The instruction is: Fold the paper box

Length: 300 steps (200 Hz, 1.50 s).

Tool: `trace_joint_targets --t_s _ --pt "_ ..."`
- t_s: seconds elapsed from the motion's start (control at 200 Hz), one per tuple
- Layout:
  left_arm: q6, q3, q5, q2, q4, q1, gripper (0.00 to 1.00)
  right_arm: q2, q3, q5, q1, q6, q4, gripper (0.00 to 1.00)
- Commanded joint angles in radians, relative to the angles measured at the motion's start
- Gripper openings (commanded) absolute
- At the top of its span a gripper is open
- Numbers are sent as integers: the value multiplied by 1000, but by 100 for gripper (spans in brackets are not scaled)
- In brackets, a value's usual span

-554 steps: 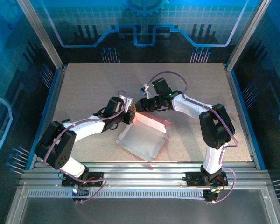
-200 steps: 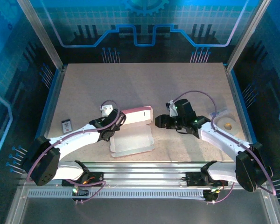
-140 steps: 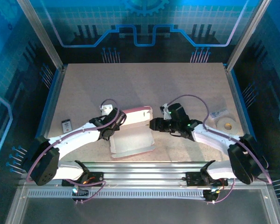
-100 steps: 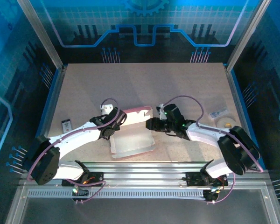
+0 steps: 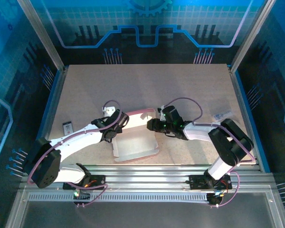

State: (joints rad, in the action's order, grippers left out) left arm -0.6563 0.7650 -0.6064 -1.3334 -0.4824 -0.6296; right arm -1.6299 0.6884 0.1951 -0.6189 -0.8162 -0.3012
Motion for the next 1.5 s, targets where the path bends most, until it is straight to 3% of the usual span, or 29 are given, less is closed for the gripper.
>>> trace_joint_targets --t_s 0.0,0.796,1.496 --pt "0 -11 23 21 -24 -7 12 -20 26 -28 19 6 -33 44" --pt "-26 -23 40 28 0 -7 12 -89 32 -98 25 -2 -8 45" --pt "-35 -25 54 33 7 -15 11 -69 3 12 9 -26 -134 43"
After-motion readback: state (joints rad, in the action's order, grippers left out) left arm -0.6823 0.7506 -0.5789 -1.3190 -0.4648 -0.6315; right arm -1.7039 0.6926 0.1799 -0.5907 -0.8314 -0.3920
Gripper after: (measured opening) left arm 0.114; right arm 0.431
